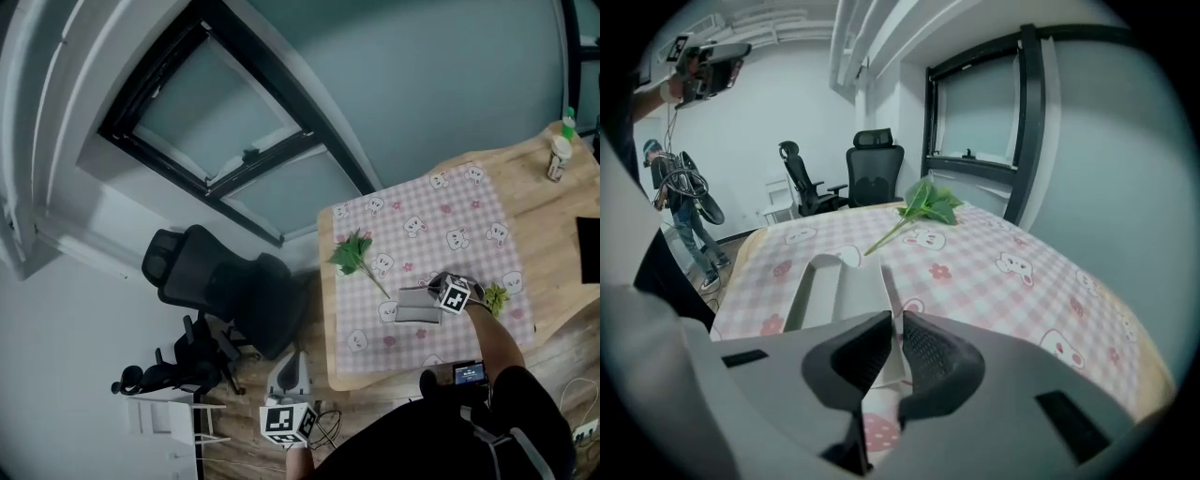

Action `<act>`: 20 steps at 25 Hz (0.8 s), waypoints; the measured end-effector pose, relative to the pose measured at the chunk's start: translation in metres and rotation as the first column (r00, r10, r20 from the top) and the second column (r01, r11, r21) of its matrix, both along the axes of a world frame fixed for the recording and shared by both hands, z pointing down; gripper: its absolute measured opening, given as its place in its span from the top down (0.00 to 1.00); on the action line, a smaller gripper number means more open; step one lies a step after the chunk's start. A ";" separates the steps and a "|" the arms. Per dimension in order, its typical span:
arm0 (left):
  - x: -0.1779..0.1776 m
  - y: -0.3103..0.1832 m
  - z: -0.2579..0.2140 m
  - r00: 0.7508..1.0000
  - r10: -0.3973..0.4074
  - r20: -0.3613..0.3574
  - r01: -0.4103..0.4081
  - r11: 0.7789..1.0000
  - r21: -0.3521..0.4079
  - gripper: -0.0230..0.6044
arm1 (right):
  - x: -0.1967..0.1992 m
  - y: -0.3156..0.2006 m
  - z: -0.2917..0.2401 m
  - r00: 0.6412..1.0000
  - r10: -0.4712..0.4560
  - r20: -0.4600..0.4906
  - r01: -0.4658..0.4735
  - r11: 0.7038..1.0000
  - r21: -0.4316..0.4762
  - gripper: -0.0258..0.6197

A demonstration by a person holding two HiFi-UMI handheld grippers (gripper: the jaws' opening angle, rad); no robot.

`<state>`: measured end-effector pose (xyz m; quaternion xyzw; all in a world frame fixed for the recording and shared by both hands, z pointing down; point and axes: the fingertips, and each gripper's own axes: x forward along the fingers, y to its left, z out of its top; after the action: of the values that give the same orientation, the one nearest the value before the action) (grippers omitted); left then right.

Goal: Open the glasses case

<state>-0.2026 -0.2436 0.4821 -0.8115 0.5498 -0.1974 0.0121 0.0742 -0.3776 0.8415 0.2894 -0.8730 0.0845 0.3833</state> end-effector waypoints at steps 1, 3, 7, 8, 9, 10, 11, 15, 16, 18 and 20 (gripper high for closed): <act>0.003 -0.003 -0.001 1.000 0.013 -0.007 -0.012 1.000 0.010 0.97 | 0.000 0.002 -0.012 1.000 0.006 0.013 -0.006 0.999 0.032 0.91; 0.012 -0.010 -0.001 0.999 0.038 -0.034 -0.037 0.999 0.025 0.97 | 0.003 0.004 -0.044 0.999 0.027 0.043 -0.032 0.994 0.107 0.91; 0.029 -0.023 -0.001 0.993 0.079 -0.082 -0.074 0.996 0.056 0.97 | 0.017 0.008 -0.143 0.983 0.086 0.162 -0.132 0.945 0.299 0.91; 0.033 -0.026 -0.003 0.992 0.092 -0.089 -0.086 0.994 0.069 0.97 | 0.021 0.013 -0.174 0.971 0.109 0.213 -0.180 0.921 0.345 0.91; 0.037 -0.030 -0.005 0.990 0.103 -0.096 -0.095 0.992 0.081 0.97 | 0.026 0.020 -0.206 0.953 0.138 0.269 -0.238 0.891 0.386 0.91; 0.042 -0.033 -0.007 0.988 0.111 -0.106 -0.101 0.990 0.093 0.97 | 0.033 0.030 -0.238 0.929 0.171 0.328 -0.304 0.857 0.417 0.91; 0.046 -0.037 -0.010 0.986 0.116 -0.119 -0.104 0.989 0.103 0.97 | 0.041 0.040 -0.268 0.898 0.210 0.387 -0.378 0.817 0.435 0.91; 0.064 -0.046 -0.024 0.976 0.136 -0.167 -0.112 0.983 0.146 0.97 | 0.082 0.092 -0.327 0.700 0.389 0.598 -0.675 0.634 0.377 0.92; 0.069 -0.048 -0.026 0.974 0.146 -0.176 -0.119 0.981 0.154 0.97 | 0.091 0.105 -0.331 0.654 0.418 0.630 -0.722 0.593 0.356 0.93; 0.081 -0.055 -0.021 0.968 0.163 -0.188 -0.134 0.978 0.158 0.97 | 0.103 0.121 -0.332 0.620 0.447 0.644 -0.760 0.547 0.352 0.93; 0.089 -0.061 -0.010 0.968 0.168 -0.188 -0.142 0.980 0.141 0.97 | 0.107 0.125 -0.325 0.641 0.470 0.606 -0.751 0.548 0.369 0.93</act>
<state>-0.1132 -0.3043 0.4716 -0.8653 0.4945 -0.0786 0.0241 0.1814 -0.2530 0.5165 0.6600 -0.7512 0.0022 0.0091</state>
